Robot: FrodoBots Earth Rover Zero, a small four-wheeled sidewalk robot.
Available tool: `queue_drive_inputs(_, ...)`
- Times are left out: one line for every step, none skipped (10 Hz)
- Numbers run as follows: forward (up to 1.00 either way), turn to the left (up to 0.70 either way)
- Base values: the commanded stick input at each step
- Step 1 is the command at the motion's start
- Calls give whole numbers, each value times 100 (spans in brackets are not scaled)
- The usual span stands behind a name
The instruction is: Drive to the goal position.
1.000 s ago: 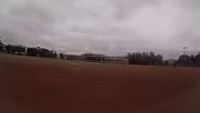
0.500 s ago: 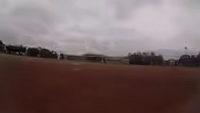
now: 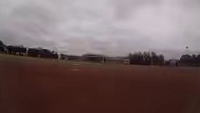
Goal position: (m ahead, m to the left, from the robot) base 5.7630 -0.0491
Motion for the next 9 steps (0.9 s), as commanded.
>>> queue_drive_inputs(65, 0)
queue_drive_inputs(65, 0)
queue_drive_inputs(65, 0)
queue_drive_inputs(65, 0)
queue_drive_inputs(65, 0)
queue_drive_inputs(65, 0)
queue_drive_inputs(65, 0)
queue_drive_inputs(65, 0)
queue_drive_inputs(65, 0)
